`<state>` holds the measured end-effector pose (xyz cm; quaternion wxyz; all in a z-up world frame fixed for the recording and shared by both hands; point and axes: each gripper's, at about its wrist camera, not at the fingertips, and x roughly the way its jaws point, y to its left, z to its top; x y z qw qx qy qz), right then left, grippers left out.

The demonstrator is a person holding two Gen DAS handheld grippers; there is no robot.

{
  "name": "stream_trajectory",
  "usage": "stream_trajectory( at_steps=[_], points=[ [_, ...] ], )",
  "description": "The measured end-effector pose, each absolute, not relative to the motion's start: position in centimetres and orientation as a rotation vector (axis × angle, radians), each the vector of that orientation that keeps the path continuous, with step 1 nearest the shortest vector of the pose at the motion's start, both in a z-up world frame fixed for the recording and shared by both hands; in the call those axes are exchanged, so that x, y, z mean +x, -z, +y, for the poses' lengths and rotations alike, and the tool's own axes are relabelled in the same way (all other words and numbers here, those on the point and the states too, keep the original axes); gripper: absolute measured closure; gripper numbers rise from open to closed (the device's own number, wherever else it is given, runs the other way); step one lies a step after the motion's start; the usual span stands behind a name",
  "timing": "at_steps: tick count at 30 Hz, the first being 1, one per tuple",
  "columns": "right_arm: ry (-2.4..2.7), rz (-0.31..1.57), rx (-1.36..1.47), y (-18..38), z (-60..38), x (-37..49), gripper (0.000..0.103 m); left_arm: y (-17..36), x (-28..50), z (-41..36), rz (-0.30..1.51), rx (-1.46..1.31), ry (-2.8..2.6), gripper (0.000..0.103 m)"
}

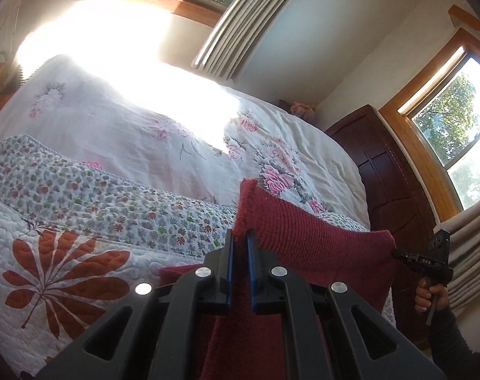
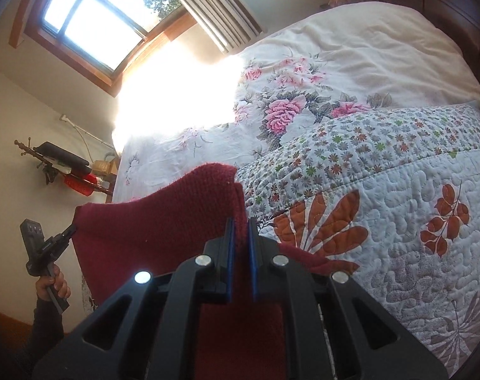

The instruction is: Fold small clothes

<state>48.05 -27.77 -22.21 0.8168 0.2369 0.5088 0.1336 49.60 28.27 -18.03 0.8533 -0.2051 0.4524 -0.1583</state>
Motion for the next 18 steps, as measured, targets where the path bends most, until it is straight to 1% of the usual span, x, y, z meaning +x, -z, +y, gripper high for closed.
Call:
stream_trajectory(
  at_steps=[4, 12, 15, 18],
  points=[
    [-0.264, 1.129, 0.507, 24.1, -27.8, 50.1, 0.096, 21.1, 52.6, 28.3, 1.048, -0.452, 0.322, 0.096],
    [-0.166, 1.289, 0.511, 31.2, -27.8, 52.8, 0.096, 31.4, 55.9, 28.6, 1.323, -0.502, 0.219, 0.096],
    [-0.144, 1.329, 0.508, 32.8, -27.8, 53.0, 0.096, 32.3, 55.8, 28.7, 1.337, -0.524, 0.218, 0.096],
    [-0.146, 1.322, 0.518, 32.8, -28.0, 52.8, 0.096, 30.9, 55.5, 28.6, 1.294, -0.532, 0.240, 0.096]
  ],
)
